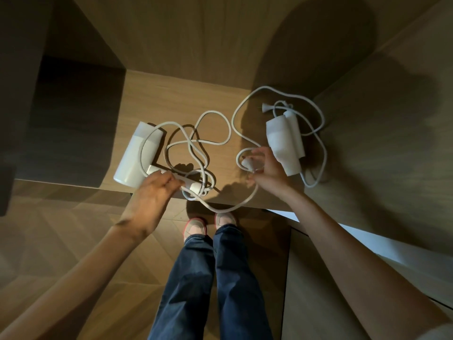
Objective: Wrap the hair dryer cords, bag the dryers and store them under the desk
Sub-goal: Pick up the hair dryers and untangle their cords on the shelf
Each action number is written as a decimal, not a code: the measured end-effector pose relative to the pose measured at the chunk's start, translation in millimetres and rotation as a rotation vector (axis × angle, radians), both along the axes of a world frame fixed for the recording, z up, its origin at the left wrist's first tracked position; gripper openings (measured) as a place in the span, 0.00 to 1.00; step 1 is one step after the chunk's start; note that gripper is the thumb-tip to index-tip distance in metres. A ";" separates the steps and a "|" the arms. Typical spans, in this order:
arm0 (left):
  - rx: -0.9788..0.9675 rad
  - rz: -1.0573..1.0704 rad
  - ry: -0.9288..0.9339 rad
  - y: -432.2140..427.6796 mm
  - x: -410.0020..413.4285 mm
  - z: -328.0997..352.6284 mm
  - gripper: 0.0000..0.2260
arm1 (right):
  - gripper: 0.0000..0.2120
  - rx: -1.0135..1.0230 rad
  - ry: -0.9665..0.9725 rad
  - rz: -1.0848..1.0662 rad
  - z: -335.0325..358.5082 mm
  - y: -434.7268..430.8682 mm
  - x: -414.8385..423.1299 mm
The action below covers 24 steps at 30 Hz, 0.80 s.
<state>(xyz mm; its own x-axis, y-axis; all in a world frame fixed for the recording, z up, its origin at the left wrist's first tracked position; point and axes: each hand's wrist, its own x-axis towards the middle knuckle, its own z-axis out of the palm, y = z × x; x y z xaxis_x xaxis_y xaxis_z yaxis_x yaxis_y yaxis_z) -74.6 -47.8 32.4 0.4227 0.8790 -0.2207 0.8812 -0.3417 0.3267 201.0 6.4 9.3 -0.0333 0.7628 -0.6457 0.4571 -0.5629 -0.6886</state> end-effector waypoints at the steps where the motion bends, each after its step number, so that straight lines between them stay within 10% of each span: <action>1: 0.018 0.020 0.041 -1.5 -3.6 -0.9 0.22 | 0.34 0.057 0.028 -0.007 -0.7 -0.4 -7.3; 7: 0.060 0.117 0.311 3.8 -30.9 -23.1 0.23 | 0.21 0.066 0.239 -0.251 -15.8 -3.2 -80.1; 13: -0.011 0.188 0.488 20.0 -49.2 -49.1 0.23 | 0.08 0.209 0.055 -0.090 -45.1 -24.6 -134.0; 20: 0.049 0.354 -0.186 29.6 -57.3 -64.1 0.30 | 0.33 0.158 -0.397 0.364 -58.5 -24.0 -153.0; 24: 0.120 0.561 -0.176 35.7 -53.0 -73.6 0.29 | 0.33 0.217 -0.466 0.445 -70.8 -18.7 -157.1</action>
